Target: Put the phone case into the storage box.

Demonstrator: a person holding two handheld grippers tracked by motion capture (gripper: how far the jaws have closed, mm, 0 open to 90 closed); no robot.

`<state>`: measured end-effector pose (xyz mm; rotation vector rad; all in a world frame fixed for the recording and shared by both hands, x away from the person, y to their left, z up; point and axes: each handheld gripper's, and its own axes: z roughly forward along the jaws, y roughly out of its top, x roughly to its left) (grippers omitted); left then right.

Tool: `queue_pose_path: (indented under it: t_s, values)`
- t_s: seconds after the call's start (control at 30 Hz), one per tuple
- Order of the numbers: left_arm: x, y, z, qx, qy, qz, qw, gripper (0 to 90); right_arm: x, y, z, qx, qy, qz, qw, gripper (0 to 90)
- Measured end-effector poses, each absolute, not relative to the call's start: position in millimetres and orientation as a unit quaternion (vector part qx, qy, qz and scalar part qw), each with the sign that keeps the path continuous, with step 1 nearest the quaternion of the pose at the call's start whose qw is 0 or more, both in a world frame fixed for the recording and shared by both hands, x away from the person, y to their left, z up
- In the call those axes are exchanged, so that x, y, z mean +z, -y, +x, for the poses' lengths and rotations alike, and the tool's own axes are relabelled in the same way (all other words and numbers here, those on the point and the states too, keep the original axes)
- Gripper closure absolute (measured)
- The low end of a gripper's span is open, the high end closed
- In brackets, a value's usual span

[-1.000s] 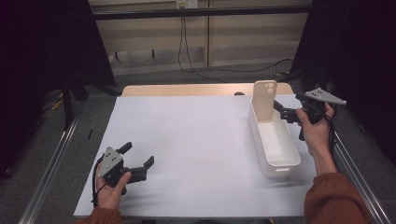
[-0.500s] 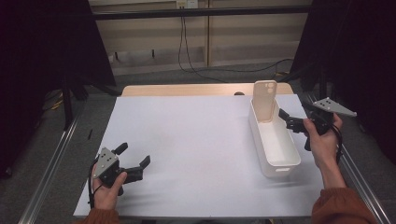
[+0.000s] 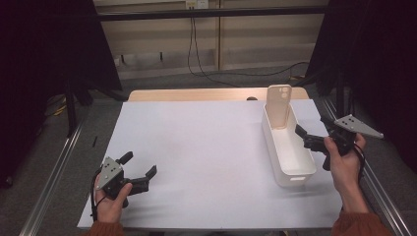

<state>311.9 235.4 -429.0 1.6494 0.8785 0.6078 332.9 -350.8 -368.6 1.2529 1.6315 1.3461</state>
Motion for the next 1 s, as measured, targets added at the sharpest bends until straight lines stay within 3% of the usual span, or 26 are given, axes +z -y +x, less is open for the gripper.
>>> queue_pose_path:
  t_s: [1.0]
  values:
    - [-428, -235, 309, 0.261, -0.372, 0.697, 0.555, 2.4, -393, 332, 260, 0.518, -0.637, 0.463, 0.333, 0.5]
